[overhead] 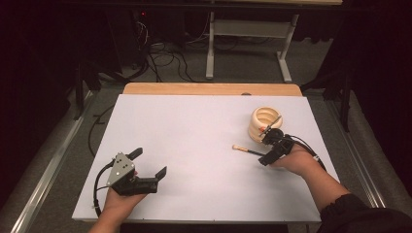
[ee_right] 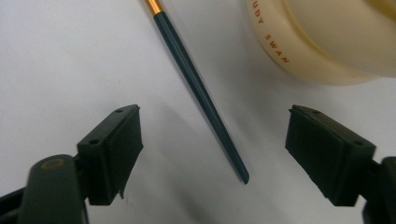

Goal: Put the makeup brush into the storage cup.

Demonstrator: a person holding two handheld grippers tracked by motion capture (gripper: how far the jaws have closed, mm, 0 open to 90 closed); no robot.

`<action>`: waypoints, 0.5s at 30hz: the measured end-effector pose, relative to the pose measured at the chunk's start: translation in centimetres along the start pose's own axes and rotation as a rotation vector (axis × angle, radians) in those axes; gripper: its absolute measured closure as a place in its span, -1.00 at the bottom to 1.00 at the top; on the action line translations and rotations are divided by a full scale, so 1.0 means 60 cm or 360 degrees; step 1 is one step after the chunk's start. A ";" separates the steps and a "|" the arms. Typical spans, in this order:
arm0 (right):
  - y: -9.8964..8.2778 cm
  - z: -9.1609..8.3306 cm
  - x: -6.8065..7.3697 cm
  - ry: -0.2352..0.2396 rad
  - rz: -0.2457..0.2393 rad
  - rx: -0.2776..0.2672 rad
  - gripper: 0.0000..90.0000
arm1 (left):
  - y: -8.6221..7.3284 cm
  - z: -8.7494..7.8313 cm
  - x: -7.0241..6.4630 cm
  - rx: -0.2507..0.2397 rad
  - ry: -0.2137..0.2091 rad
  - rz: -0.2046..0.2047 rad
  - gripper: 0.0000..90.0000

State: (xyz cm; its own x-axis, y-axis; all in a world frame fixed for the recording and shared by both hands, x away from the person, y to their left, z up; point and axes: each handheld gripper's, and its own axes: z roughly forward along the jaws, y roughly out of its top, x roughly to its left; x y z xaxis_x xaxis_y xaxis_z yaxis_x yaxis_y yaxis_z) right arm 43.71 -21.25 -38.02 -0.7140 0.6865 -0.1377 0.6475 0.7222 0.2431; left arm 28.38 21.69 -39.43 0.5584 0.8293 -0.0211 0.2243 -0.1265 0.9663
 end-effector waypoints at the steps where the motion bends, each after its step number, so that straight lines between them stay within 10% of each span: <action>1: 0.000 0.001 0.001 0.0001 0.0021 0.0011 -0.49 | 0.000 0.000 0.000 0.0001 -0.0001 0.0002 -1.00; 15: 0.003 0.018 0.002 0.0076 -0.0033 0.0069 -0.20 | 0.000 -0.001 0.001 0.0003 -0.0003 0.0001 -1.00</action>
State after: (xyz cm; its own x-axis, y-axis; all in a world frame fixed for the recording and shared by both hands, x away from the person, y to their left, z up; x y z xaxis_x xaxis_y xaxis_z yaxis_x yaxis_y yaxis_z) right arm 44.00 -20.92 -39.00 -0.7384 0.6675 -0.0961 0.6429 0.7398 0.1985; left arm 28.36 21.76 -39.41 0.5601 0.8281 -0.0210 0.2252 -0.1279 0.9659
